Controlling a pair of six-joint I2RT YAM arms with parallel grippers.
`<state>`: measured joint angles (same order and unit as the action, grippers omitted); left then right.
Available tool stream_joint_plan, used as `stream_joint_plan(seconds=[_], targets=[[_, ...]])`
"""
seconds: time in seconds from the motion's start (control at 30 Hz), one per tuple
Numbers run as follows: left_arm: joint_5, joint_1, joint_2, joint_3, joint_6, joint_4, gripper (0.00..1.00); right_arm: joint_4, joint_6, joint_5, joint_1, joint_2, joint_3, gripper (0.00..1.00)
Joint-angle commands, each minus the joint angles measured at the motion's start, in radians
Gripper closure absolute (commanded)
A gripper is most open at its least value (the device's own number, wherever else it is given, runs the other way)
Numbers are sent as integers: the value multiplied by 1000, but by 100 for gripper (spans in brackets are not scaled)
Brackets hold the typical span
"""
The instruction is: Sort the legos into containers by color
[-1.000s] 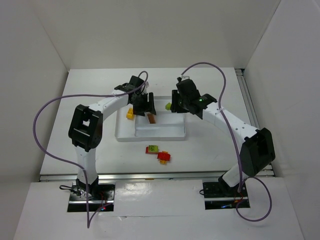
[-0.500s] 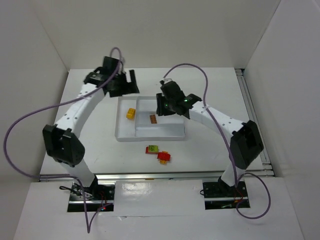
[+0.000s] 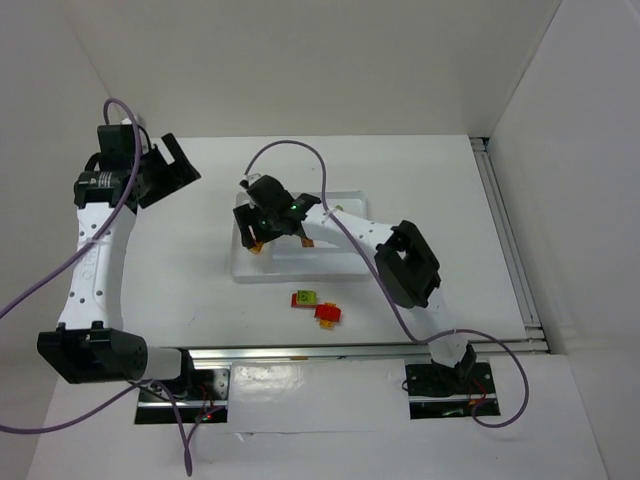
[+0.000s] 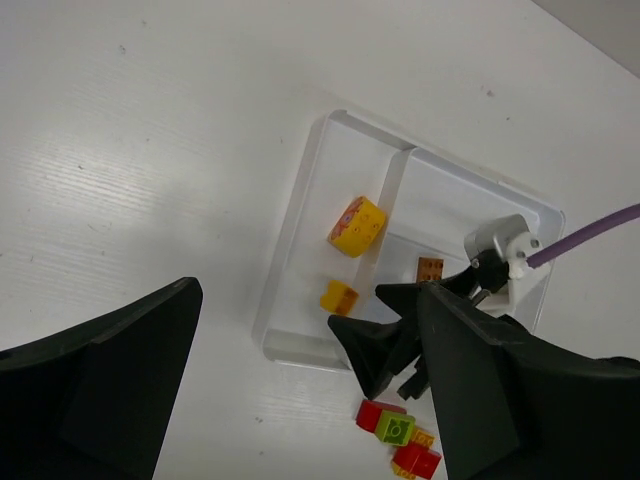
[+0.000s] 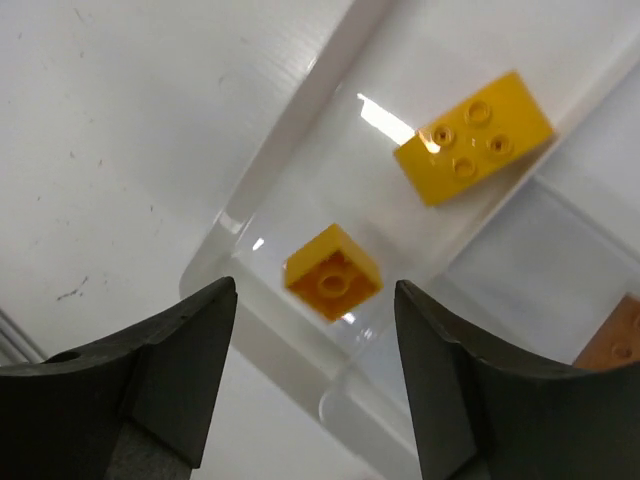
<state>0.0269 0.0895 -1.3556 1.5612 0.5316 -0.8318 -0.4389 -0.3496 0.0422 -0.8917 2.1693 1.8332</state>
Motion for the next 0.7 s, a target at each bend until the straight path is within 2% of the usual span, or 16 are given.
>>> stream_joint_plan(seconds=[0.0, 0.03, 0.1, 0.13, 0.17, 0.2, 0.23, 0.3, 0.33, 0.37, 0.43, 0.47, 0.53, 0.6, 0.67], targets=[[50, 15, 23, -4, 16, 28, 0, -7, 40, 8, -9, 32, 144, 27], [50, 15, 23, -13, 4, 28, 0, -7, 40, -13, -9, 32, 144, 23], [61, 15, 23, -13, 4, 19, 0, -20, 49, -47, -9, -15, 106, 23], [71, 15, 23, -24, -5, 19, 0, -6, 49, -83, 3, -76, 72, 27], [71, 15, 23, -24, -5, 19, 0, 5, 49, -94, 4, -116, 31, 42], [71, 15, 23, -35, -5, 31, 0, 20, 40, -94, 17, -162, -80, 63], [71, 15, 67, -53, -5, 55, 0, 40, 56, -68, 31, -213, -147, 72], [80, 15, 101, -110, -5, 108, 0, 71, 84, -68, 31, -362, -330, 81], [80, 15, 101, -119, -5, 123, 0, 71, 99, -68, 31, -403, -383, 81], [94, 15, 111, -119, -5, 132, 0, 59, 109, -68, 31, -440, -429, 77], [105, 15, 101, -119, -5, 132, 0, 3, 124, -68, -9, -529, -539, 58], [105, 15, 101, -119, 8, 122, 0, -10, 138, -68, -24, -551, -570, 56], [105, 15, 114, -150, 18, 151, 0, -92, 152, -68, -56, -577, -621, 47], [114, 15, 124, -170, 28, 174, 0, -151, 127, -99, -95, -603, -650, 41], [137, 15, 133, -170, 38, 184, 0, -164, 80, -131, -105, -627, -704, 41]])
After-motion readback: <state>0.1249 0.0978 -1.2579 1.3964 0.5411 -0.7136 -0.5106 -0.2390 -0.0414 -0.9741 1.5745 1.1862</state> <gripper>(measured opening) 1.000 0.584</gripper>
